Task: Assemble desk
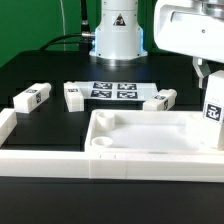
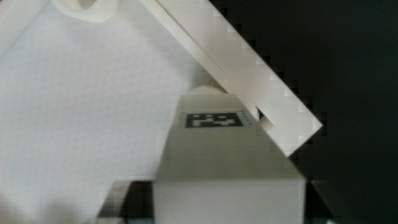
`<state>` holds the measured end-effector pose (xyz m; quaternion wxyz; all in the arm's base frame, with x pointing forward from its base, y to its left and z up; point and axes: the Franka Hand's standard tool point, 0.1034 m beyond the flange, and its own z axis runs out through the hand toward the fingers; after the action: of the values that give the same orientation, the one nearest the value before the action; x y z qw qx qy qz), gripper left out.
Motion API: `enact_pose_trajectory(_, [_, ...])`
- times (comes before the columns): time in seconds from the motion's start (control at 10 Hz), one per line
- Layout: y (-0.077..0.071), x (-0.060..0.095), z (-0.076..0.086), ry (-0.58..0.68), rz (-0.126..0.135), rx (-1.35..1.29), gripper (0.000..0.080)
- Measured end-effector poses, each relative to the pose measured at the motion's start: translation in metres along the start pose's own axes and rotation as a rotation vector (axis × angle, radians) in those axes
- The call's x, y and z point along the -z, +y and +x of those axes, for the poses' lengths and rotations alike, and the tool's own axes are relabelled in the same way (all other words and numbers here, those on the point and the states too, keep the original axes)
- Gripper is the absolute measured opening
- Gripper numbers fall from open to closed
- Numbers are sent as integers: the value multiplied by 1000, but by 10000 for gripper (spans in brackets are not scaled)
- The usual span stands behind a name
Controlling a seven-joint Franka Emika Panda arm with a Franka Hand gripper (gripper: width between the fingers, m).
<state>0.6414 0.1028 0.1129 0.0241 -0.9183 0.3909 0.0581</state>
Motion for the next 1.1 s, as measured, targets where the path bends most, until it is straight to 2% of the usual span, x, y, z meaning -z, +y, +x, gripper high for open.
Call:
enact_pose_trajectory(0.2, [0, 0, 0, 0, 0, 55, 556])
enact_pose_trajectory(0.3, [-1, 0, -2, 3, -5, 105, 556])
enact_pose_trajectory(0.4, [-4, 0, -6, 13, -13, 198, 630])
enact_pose_trajectory(0.8, [-5, -1, -7, 8, -11, 544, 649])
enact_pose_trajectory(1.0, [-5, -2, -7, 32, -26, 736, 649])
enact_pose_trajectory(1.1, [-3, -4, -10, 48, -26, 836, 649])
